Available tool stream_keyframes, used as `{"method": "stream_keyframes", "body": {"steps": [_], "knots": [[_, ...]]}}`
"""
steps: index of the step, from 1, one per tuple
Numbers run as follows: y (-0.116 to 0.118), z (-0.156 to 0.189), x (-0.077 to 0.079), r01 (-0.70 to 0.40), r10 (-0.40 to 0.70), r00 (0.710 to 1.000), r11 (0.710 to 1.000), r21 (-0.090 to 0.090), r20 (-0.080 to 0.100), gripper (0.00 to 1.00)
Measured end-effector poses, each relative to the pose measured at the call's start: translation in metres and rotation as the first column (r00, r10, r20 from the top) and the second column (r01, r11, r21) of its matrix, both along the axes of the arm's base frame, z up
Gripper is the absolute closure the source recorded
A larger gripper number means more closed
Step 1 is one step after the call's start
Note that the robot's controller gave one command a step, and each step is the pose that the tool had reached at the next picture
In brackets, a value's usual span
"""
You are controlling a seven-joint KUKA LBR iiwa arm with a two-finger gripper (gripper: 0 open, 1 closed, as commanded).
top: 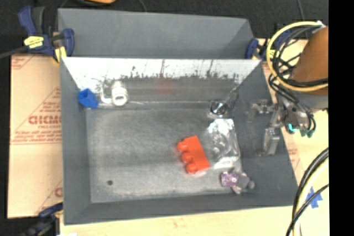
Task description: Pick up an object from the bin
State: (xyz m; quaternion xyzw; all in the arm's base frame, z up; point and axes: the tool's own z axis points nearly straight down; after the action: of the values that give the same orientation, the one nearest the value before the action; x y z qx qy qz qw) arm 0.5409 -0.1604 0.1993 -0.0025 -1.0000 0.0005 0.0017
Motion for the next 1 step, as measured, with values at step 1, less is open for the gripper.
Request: {"method": "stream_keyframes", "body": {"steps": [1], "knots": [[0.0063,-0.0461,-0.0475,-0.053,0.053,0.999,0.999,0.002,-0.001,0.00]]}}
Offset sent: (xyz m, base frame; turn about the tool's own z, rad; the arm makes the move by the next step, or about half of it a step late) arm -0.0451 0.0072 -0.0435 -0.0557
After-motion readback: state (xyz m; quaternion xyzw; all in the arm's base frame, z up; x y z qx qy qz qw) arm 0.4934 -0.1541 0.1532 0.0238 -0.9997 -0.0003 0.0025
